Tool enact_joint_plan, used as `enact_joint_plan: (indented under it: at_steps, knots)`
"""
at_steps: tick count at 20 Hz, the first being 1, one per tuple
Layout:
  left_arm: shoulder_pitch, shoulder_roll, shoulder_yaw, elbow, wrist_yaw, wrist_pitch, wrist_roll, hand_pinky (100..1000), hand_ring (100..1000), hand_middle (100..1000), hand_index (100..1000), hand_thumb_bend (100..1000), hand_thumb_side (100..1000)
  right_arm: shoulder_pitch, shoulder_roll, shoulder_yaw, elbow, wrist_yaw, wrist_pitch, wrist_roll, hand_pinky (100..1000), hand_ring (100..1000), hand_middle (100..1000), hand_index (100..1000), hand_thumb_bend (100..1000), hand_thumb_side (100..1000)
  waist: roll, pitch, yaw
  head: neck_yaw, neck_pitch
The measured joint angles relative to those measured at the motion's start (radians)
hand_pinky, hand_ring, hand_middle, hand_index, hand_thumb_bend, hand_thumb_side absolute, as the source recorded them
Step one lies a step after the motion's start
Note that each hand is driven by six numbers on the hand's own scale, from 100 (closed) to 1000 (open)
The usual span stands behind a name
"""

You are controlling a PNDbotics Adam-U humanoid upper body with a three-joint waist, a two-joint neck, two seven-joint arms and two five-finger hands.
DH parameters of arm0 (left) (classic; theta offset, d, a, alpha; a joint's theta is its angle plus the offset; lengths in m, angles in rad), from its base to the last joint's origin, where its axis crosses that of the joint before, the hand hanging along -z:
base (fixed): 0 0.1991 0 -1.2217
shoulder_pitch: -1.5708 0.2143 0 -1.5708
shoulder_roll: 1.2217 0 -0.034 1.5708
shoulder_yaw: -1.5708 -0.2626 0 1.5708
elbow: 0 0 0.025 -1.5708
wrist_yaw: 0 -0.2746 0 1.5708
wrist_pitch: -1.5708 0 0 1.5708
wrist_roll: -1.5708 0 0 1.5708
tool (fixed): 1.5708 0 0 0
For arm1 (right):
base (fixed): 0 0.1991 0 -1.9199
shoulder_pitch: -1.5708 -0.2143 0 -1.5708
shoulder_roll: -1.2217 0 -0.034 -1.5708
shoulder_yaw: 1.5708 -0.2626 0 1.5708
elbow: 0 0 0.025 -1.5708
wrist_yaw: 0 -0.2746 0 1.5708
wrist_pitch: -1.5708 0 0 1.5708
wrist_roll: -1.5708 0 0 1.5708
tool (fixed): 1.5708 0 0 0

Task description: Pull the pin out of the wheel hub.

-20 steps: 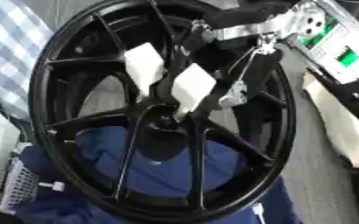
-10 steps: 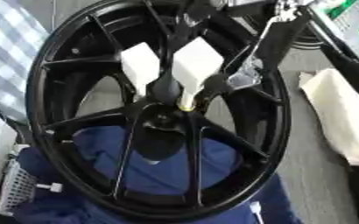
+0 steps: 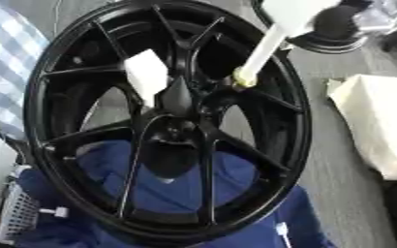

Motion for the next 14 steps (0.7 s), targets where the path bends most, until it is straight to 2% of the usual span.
enact_joint_plan:
  at_steps: [1, 3, 5, 7, 10, 11, 12, 13, 14]
  knots:
    - [0.001, 0.0, 0.002, 0.0, -0.001, -0.002, 0.003, 775, 669, 611, 683, 100, 698, 0.076, -0.046, -0.049, -0.017, -0.024, -0.009, -0.039, 675, 529, 287, 433, 100, 104, 0.006, 0.0, -0.005, 0.005, -0.001]
    - [0.003, 0.0, 0.007, 0.0, -0.004, -0.007, 0.008, 775, 669, 610, 683, 100, 697, 0.237, -0.113, -0.151, -0.044, -0.053, -0.033, -0.128, 678, 528, 292, 439, 100, 100, 0.022, 0.001, -0.014, 0.017, -0.002]
    - [0.01, 0.0, 0.013, 0.0, -0.006, -0.011, 0.016, 775, 668, 610, 683, 100, 695, 0.396, -0.139, -0.255, -0.058, -0.052, -0.054, -0.221, 688, 541, 311, 460, 100, 100, 0.036, 0.006, -0.024, 0.032, -0.009]
    - [0.01, 0.0, 0.018, 0.0, -0.009, -0.014, 0.023, 775, 668, 610, 683, 100, 693, 0.526, -0.137, -0.346, -0.058, -0.003, -0.067, -0.306, 692, 549, 324, 473, 100, 100, 0.047, 0.012, -0.031, 0.047, -0.014]
    - [0.011, 0.0, 0.022, 0.0, -0.012, -0.019, 0.029, 776, 667, 610, 683, 100, 692, 0.666, -0.095, -0.443, -0.058, 0.135, -0.087, -0.403, 756, 694, 538, 685, 107, 100, 0.058, 0.013, -0.038, 0.063, -0.025]
    - [0.011, 0.0, 0.022, 0.0, -0.013, -0.019, 0.03, 776, 667, 609, 683, 100, 692, 0.702, -0.072, -0.466, -0.056, 0.189, -0.09, -0.422, 790, 760, 640, 779, 181, 158, 0.062, 0.013, -0.04, 0.065, -0.028]
    - [0.011, 0.0, 0.023, 0.0, -0.013, -0.02, 0.031, 776, 668, 609, 683, 100, 693, 0.729, -0.049, -0.485, -0.051, 0.238, -0.093, -0.439, 816, 807, 726, 837, 245, 306, 0.067, 0.013, -0.04, 0.066, -0.029]
    - [0.011, 0.0, 0.025, 0.0, -0.014, -0.02, 0.032, 776, 668, 609, 683, 100, 693, 0.749, -0.028, -0.5, -0.046, 0.28, -0.096, -0.454, 835, 840, 768, 868, 245, 306, 0.071, 0.013, -0.04, 0.066, -0.031]
    - [0.011, -0.001, 0.025, 0.0, -0.014, -0.021, 0.033, 777, 668, 610, 685, 100, 701, 0.763, -0.009, -0.512, -0.038, 0.314, -0.098, -0.467, 840, 858, 786, 878, 207, 506, 0.073, 0.014, -0.041, 0.066, -0.032]
